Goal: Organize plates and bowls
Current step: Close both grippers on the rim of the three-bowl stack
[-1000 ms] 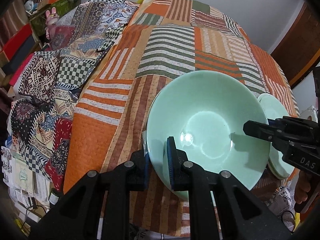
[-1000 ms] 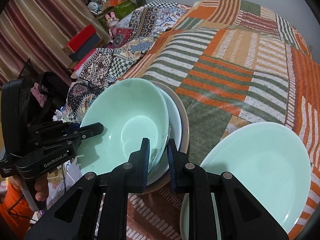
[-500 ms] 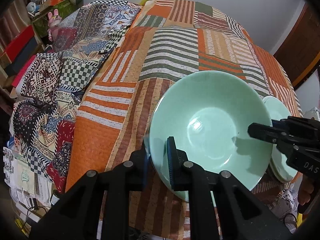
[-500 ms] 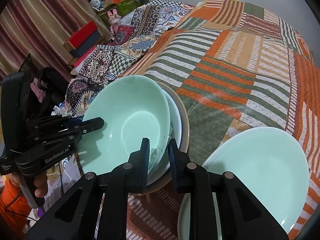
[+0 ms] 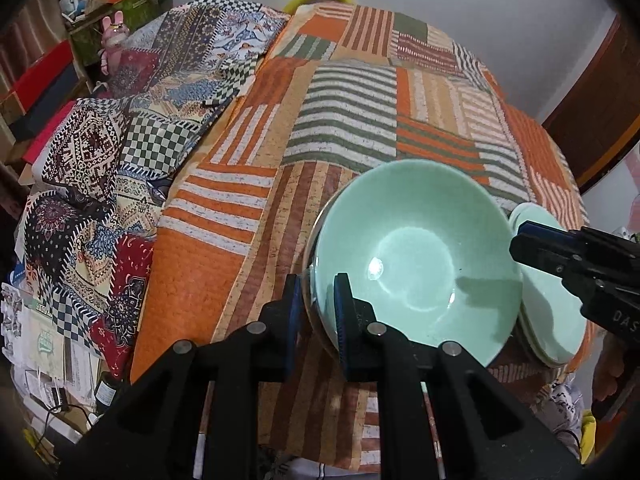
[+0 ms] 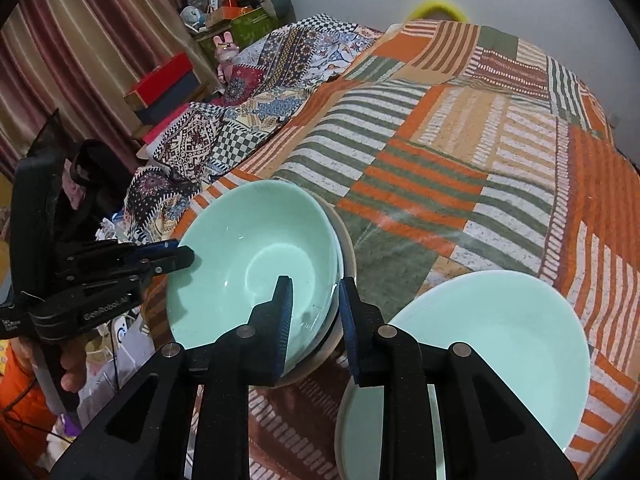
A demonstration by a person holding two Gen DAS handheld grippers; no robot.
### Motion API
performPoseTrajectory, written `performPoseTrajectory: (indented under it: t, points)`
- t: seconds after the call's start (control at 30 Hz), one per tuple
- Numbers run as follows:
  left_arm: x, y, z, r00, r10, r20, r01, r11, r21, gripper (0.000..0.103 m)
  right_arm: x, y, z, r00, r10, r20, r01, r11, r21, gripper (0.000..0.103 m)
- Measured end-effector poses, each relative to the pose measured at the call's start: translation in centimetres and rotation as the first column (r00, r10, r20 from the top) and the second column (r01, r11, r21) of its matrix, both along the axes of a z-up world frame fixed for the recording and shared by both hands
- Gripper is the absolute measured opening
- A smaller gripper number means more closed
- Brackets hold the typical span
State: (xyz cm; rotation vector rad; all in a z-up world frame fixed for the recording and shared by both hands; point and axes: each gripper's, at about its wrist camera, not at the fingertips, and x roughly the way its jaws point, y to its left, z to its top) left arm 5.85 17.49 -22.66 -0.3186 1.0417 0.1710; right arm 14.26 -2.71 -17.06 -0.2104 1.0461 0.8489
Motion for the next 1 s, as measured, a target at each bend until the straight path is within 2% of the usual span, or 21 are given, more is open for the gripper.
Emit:
performPoseTrajectory:
  t: [0.03,0.1,0.2,0.43,0.63,0.77,0.9,1.0]
  points:
    - [-0.3,0.2,0.3,1.000,0.002,0.011,-0.002,1.000,-0.006,0.021,-0.1,-0.1,0.2,1.000,-0.002,0.011,0.002,1.000,-0.001,0.027]
    - [-0.6,0.5,0.5,1.000,0.012,0.021,-0.011,1.000,-0.016,0.033,-0.1,-0.2,0.5,1.000,-0.005,0.026,0.005,1.000,-0.001,0.039]
    - [-0.9,0.8,0.1,1.000,0.013,0.019,-0.012,0.999,-0.036,0.036,0.0,-0.2,0.6,0.999,-0.010,0.039,0.010,1.000,0.002,0.049]
    - [-0.2,0.5,-2.4,0.999,-0.021,-0.030,0.017,0.995,-0.103,0.036,0.6,1.1,-0.8,1.000,0.016,0.009,-0.016,0.999,-0.045,0.050]
    - [0.5,0.1,-3.8,0.998,-0.047,-0.048,0.040,0.990,-0.132,0.036,1.3,1.9,-2.1,0.999,0.021,-0.025,-0.023,0.996,-0.082,0.050]
    - [1.2,0.0,-4.7,0.997,-0.057,-0.058,0.047,0.984,-0.169,0.036,1.5,2.5,-3.0,0.997,0.035,-0.073,-0.041,0.996,-0.085,0.050]
    - [1.6,0.1,-4.9,0.997,-0.061,-0.044,0.052,0.981,-0.188,0.036,1.6,3.0,-3.8,0.994,0.044,-0.104,-0.054,0.994,-0.092,0.043]
    - [1.7,0.2,-4.9,0.997,-0.063,-0.033,0.055,0.979,-0.197,0.036,1.8,3.2,-4.4,0.992,0.042,-0.117,-0.054,0.994,-0.097,0.043]
